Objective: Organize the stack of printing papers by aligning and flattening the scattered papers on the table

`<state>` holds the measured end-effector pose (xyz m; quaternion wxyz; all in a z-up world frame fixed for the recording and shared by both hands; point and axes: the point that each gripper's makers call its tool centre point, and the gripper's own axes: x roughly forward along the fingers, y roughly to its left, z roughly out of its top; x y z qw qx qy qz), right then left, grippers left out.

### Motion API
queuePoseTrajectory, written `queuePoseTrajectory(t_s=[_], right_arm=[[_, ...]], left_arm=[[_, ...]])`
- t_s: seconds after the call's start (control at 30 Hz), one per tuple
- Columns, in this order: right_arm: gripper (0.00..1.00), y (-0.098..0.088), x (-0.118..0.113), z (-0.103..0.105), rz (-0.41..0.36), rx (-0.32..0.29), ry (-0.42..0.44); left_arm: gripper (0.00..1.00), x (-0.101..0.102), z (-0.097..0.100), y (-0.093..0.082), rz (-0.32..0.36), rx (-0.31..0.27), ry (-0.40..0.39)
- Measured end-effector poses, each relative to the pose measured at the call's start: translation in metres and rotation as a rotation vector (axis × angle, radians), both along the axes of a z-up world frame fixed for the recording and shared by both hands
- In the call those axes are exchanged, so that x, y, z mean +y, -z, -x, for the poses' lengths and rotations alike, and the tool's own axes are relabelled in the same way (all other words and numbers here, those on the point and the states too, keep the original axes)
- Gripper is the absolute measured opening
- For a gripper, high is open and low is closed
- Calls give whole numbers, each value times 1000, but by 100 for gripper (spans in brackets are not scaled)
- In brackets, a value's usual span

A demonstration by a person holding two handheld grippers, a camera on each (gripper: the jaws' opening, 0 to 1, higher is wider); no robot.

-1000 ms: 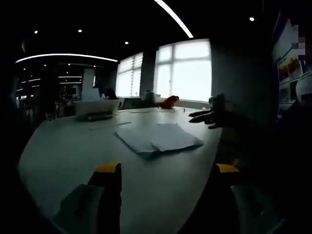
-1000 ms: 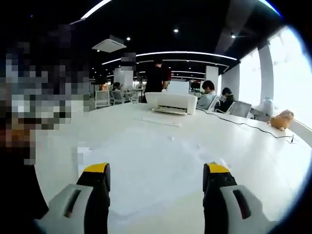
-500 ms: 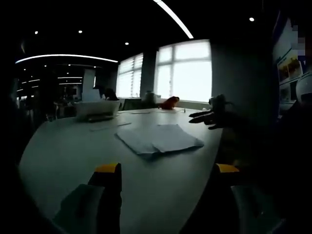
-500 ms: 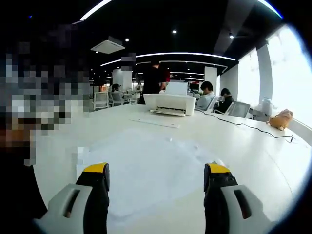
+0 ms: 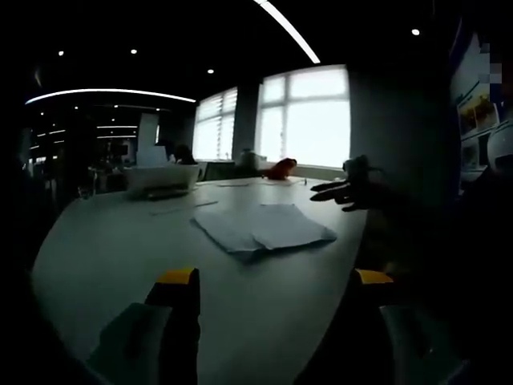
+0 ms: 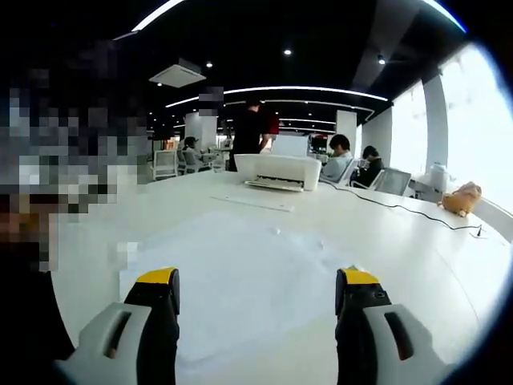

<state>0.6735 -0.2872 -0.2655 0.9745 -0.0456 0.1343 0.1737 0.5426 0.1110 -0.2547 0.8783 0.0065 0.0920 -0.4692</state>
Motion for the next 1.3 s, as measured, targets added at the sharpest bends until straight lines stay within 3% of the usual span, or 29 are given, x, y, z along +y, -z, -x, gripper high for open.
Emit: queuePoseTrajectory(t_s=[0.33,1.3], right_arm=[[75,-1,10,4,-14,-3,-9],[75,21,-14,-16,-24,35,26]], left_arm=[[79,-3,4,0,-6,-2,10],[79,-6,2,5,-17,15,15]])
